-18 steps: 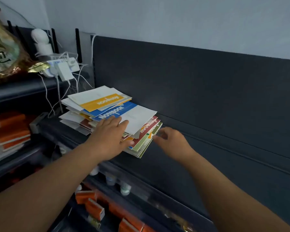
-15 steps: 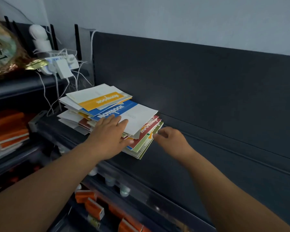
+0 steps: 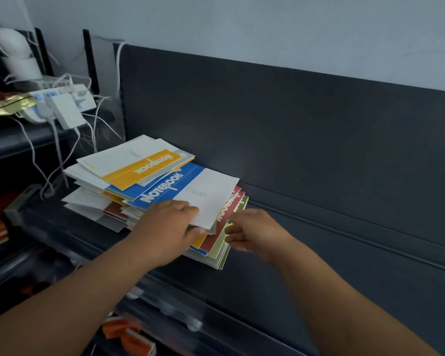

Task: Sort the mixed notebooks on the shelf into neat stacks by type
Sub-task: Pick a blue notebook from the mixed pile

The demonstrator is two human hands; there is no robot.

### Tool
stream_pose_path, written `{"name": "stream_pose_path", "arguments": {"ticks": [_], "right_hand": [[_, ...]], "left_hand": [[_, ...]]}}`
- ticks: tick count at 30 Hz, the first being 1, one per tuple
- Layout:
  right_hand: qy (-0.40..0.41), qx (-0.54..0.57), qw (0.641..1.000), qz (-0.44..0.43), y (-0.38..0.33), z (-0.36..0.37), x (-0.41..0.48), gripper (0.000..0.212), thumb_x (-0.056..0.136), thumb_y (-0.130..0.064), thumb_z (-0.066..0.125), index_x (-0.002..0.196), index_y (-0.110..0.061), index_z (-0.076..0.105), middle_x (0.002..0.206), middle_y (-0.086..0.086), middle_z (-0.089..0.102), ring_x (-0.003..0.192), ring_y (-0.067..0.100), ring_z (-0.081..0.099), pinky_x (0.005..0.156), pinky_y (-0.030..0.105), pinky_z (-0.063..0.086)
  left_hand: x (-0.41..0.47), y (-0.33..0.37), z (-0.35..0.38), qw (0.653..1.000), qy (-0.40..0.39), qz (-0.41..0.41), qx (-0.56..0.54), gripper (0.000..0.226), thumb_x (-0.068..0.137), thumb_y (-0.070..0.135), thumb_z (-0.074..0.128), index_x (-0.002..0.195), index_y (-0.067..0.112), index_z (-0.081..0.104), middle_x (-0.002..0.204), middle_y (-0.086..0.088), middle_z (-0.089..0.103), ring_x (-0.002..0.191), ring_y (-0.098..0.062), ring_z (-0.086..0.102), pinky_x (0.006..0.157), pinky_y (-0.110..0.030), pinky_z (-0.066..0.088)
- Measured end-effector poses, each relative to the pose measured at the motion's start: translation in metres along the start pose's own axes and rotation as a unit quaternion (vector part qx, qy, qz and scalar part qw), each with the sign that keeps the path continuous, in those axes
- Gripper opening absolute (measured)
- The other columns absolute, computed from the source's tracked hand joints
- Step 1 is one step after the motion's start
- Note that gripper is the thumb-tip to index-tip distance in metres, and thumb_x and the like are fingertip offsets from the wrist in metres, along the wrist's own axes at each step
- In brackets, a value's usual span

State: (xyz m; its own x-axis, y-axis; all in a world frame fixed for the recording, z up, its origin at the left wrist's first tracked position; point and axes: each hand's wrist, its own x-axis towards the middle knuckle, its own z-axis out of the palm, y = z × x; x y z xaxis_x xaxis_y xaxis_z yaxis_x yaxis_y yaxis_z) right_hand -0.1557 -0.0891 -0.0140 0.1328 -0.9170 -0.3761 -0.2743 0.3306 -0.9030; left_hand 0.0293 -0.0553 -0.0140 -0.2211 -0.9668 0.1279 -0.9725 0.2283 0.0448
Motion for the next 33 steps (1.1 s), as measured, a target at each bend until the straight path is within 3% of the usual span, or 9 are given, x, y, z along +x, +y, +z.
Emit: {"name": "stream_pose_path", "arguments": {"ticks": [4, 8, 15, 19, 23, 26, 29, 32, 33], "right_hand": [[-0.005, 0.088, 0.994, 0.062, -0.011, 0.020, 0.007, 0.028, 0.096, -0.033, 0.059, 0.103, -0.006, 0.060, 0.088, 0.013, 0.070, 0.073, 0.022, 0.067, 0.059, 0.028, 0.054], [0.004, 0.128, 0.988, 0.086, -0.019, 0.039, 0.010, 0.021, 0.095, -0.023, 0.062, 0.108, -0.007, 0.059, 0.081, 0.009, 0.067, 0.064, 0.016, 0.061, 0.051, 0.023, 0.050], [0.088, 0.115, 0.987, 0.069, -0.024, 0.053, 0.010, 0.018, 0.096, -0.013, 0.059, 0.113, -0.007, 0.056, 0.096, 0.012, 0.069, 0.069, 0.018, 0.067, 0.046, 0.021, 0.049], [0.114, 0.134, 0.983, 0.045, -0.024, 0.045, 0.003, 0.006, 0.098, -0.009, 0.054, 0.104, -0.007, 0.055, 0.105, 0.016, 0.068, 0.072, 0.020, 0.063, 0.043, 0.021, 0.048], [0.132, 0.139, 0.981, -0.009, -0.017, 0.024, -0.017, 0.006, 0.100, -0.007, 0.051, 0.097, -0.007, 0.056, 0.090, 0.009, 0.067, 0.068, 0.015, 0.061, 0.043, 0.019, 0.047], [0.150, 0.173, 0.972, -0.057, -0.009, -0.001, -0.034, 0.008, 0.100, -0.007, 0.051, 0.098, -0.009, 0.058, 0.089, 0.005, 0.067, 0.065, 0.012, 0.059, 0.043, 0.019, 0.046], [0.169, 0.223, 0.956, -0.088, -0.001, -0.025, -0.050, 0.011, 0.100, -0.006, 0.050, 0.094, -0.012, 0.056, 0.088, 0.005, 0.068, 0.063, 0.012, 0.059, 0.042, 0.019, 0.045], [0.197, 0.201, 0.955, -0.094, 0.007, -0.048, -0.066, 0.011, 0.100, -0.007, 0.051, 0.093, -0.012, 0.056, 0.086, 0.004, 0.067, 0.062, 0.013, 0.057, 0.042, 0.020, 0.045], [0.207, 0.186, 0.956, -0.093, 0.011, -0.056, -0.071, 0.010, 0.100, -0.007, 0.051, 0.093, -0.012, 0.057, 0.086, 0.005, 0.067, 0.062, 0.013, 0.056, 0.044, 0.021, 0.046]], "left_hand": [[0.004, -0.011, 0.003, 0.999, 0.034, 0.032, 0.004, 0.037, 0.096, 0.056, 0.030, 0.116, 0.033, 0.051, 0.115, 0.013, 0.058, 0.105, -0.011, 0.050, 0.086, -0.030, 0.042], [0.006, -0.016, 0.005, 0.998, 0.041, 0.046, -0.001, 0.046, 0.094, 0.061, 0.030, 0.123, 0.033, 0.051, 0.120, 0.013, 0.058, 0.108, -0.011, 0.049, 0.091, -0.030, 0.042], [0.004, -0.035, -0.004, 0.991, 0.057, 0.054, -0.109, 0.050, 0.097, 0.055, 0.034, 0.137, 0.028, 0.047, 0.133, 0.008, 0.055, 0.119, -0.010, 0.048, 0.095, -0.028, 0.041], [0.008, -0.045, -0.011, 0.980, 0.095, 0.037, -0.170, 0.044, 0.099, 0.044, 0.038, 0.138, 0.024, 0.048, 0.132, 0.005, 0.056, 0.119, -0.012, 0.049, 0.093, -0.029, 0.043], [0.010, -0.045, -0.015, 0.962, 0.120, -0.006, -0.246, 0.039, 0.100, 0.034, 0.042, 0.137, 0.024, 0.048, 0.134, 0.002, 0.054, 0.119, -0.013, 0.050, 0.091, -0.031, 0.045], [0.011, -0.037, -0.022, 0.938, 0.133, -0.036, -0.318, 0.040, 0.100, 0.033, 0.044, 0.139, 0.023, 0.043, 0.136, 0.002, 0.050, 0.109, -0.007, 0.047, 0.080, -0.029, 0.047], [0.014, -0.018, -0.030, 0.909, 0.124, -0.093, -0.388, 0.047, 0.098, 0.039, 0.047, 0.141, 0.022, 0.039, 0.131, 0.003, 0.052, 0.104, -0.012, 0.056, 0.076, -0.032, 0.047], [0.016, 0.013, -0.036, 0.777, -0.007, -0.138, -0.615, 0.030, 0.099, 0.032, 0.049, 0.125, 0.018, 0.054, 0.102, -0.003, 0.068, 0.075, -0.017, 0.070, 0.065, -0.031, 0.056], [0.015, 0.025, -0.035, 0.769, -0.032, -0.130, -0.626, 0.023, 0.100, 0.027, 0.049, 0.119, 0.017, 0.056, 0.095, -0.005, 0.068, 0.065, -0.014, 0.069, 0.060, -0.028, 0.055]]}}
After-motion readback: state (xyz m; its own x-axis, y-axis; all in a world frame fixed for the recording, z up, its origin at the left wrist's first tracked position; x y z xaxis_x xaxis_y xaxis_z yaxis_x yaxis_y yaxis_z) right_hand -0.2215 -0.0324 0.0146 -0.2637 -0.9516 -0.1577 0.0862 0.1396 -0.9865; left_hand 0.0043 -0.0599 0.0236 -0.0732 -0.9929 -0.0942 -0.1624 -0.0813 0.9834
